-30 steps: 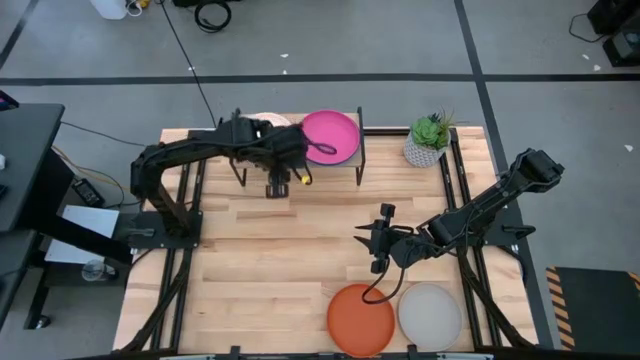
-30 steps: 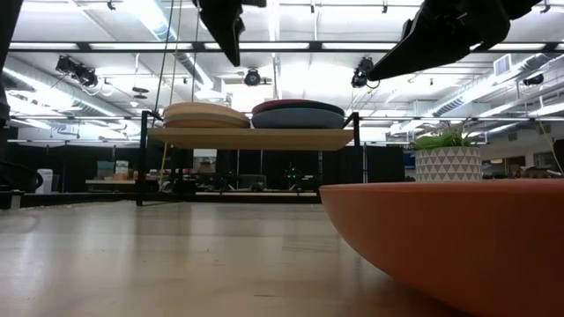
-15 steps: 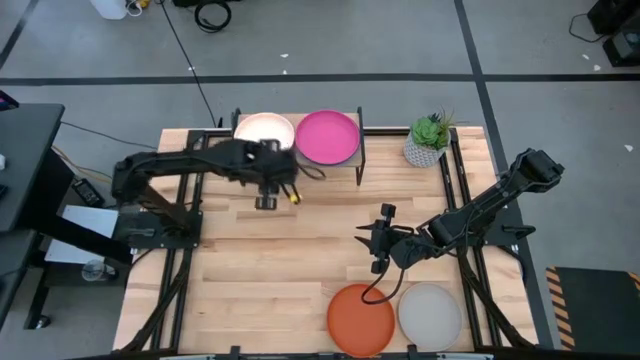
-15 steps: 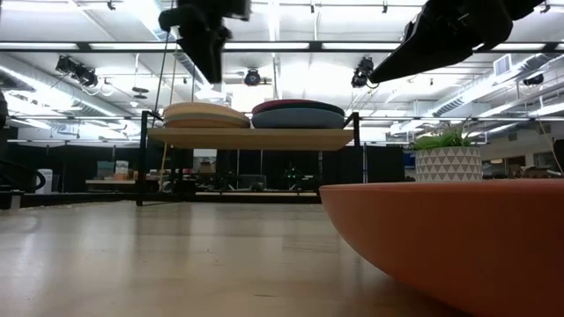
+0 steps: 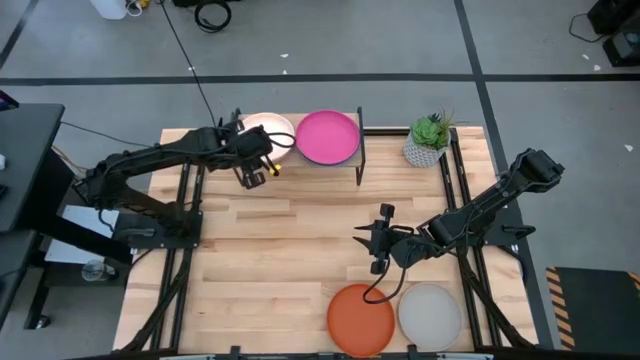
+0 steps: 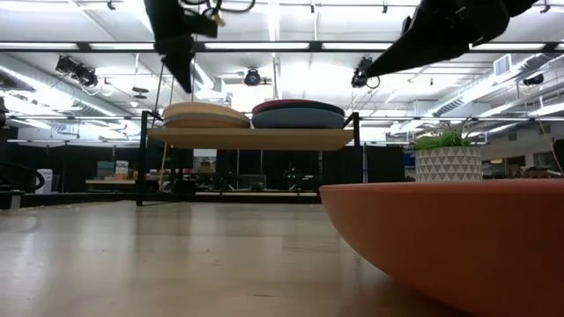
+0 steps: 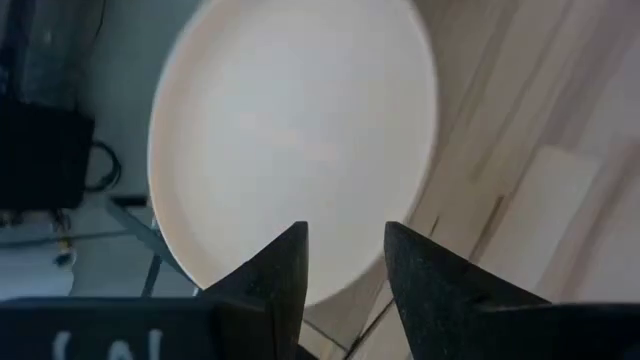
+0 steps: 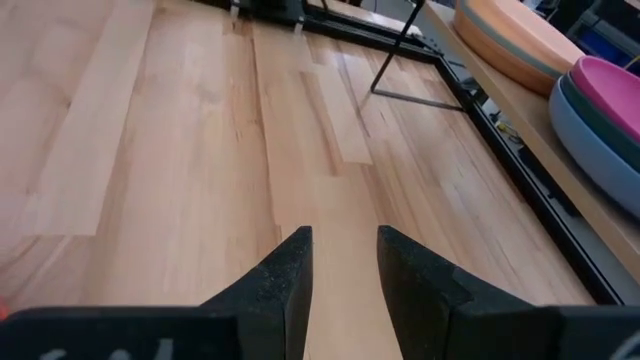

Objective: Place and stack plates onto a shelf
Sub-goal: Stack the light orange plate on top of the light blue plate on the shelf, then stack the orange plate on top of the pink plate on the shelf

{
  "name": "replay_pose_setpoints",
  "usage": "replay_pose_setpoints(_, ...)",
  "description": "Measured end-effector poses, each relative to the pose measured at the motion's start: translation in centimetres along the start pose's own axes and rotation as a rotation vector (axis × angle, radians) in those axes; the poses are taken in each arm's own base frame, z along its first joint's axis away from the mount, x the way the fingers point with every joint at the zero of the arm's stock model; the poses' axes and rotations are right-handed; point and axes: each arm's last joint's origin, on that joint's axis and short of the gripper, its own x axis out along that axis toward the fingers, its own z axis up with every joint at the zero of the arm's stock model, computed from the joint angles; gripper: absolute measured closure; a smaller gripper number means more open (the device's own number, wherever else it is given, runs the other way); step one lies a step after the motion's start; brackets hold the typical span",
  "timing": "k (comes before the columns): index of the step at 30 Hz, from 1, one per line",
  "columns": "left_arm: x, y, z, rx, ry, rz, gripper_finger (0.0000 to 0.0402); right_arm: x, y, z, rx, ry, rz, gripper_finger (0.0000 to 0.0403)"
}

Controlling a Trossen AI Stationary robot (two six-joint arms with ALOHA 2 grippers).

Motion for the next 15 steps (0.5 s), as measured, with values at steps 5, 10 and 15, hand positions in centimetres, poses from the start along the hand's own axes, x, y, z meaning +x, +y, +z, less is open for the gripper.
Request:
replay_pose_setpoints(5,1.7,-0.7,-0.5,0.008,0.012,0.026,0.026,0.0,0.0,0.0,0.001,-0.003,0.001,0.0282)
replay_pose_setpoints(10,2.0,-0.8,-0.6,0.014,0.013,0.046,0.026,0.0,0.0,0.0,-0.002,-0.003,0.001,0.0282)
replay_pose_setpoints(15,1.2,-0.5,-0.6,0.018,-0.024,0.081,0.026,0.0,0.0,0.0,-0.003,-0.003,0.001,0.0282)
